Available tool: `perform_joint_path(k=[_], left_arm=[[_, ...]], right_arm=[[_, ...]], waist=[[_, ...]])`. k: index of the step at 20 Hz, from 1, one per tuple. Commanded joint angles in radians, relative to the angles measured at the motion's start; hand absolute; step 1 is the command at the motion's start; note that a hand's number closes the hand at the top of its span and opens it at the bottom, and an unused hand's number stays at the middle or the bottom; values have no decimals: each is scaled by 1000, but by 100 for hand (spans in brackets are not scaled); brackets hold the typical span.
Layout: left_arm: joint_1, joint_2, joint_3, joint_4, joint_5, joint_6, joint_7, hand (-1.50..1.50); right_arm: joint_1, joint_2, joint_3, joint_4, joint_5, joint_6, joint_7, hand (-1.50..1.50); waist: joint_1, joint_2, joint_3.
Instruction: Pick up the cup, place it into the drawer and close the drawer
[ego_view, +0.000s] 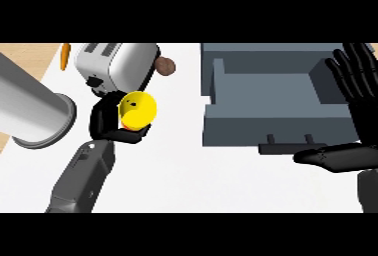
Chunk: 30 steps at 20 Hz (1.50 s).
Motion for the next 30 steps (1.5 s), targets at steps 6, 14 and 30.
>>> perform_joint_path(k=[6, 14, 30], left_arm=[[-130, -95, -111, -315, -7, 72, 333, 150], [-381, -99, -175, -371, -2, 234, 646, 150], [-742, -100, -434, 131, 147, 516, 781, 150]], right_arm=[[-19, 5, 5, 33, 25, -11, -9, -150], [-24, 3, -11, 24, 33, -23, -21, -150], [-32, -10, -10, 71, -7, 52, -94, -150]], waist=[[15, -5, 1], [-5, 1, 0], [-98, 20, 2]])
